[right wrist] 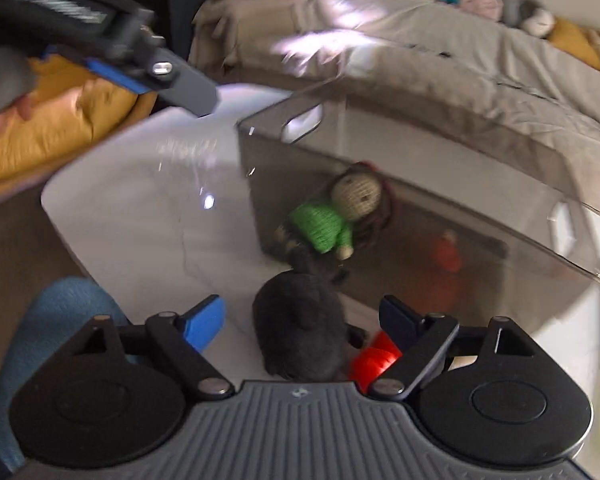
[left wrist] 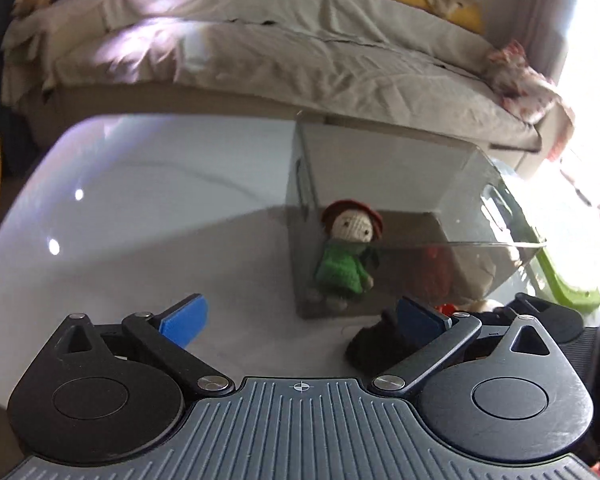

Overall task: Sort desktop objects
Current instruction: 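Lower the doll into the grey bin and open the left tool while the right tool grasps the black plush, then carry the black plush into the bin and open the right tool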

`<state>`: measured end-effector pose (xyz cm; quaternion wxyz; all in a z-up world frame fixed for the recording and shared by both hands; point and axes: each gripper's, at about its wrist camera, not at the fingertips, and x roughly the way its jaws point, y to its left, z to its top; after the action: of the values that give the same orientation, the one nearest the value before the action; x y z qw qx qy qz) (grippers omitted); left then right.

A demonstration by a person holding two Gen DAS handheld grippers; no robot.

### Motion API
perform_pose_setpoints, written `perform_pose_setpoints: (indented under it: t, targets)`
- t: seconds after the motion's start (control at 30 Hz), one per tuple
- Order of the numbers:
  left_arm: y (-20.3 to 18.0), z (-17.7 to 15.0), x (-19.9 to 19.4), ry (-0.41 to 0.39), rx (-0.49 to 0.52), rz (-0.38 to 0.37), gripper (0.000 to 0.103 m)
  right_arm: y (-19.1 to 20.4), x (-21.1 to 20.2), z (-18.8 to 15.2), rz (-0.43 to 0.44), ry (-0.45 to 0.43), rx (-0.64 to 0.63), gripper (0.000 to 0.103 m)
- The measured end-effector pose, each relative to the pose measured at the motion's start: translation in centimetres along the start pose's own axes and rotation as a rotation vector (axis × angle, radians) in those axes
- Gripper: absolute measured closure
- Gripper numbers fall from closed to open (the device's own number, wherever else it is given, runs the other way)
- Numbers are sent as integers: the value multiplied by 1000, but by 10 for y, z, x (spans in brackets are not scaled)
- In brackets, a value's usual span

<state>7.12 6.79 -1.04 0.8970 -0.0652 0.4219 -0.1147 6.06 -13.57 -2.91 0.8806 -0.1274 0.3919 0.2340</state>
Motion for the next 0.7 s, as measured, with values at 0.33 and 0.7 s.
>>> perform_pose_setpoints:
  t: [0.33,0.7]
  targets:
    - [85,-45,26,54,-331,-30,0,-9,17,31,42,171,77,50]
    - [89,-70,48,-61,-355,-209,0,-125,-13,139,-122,88,390,50]
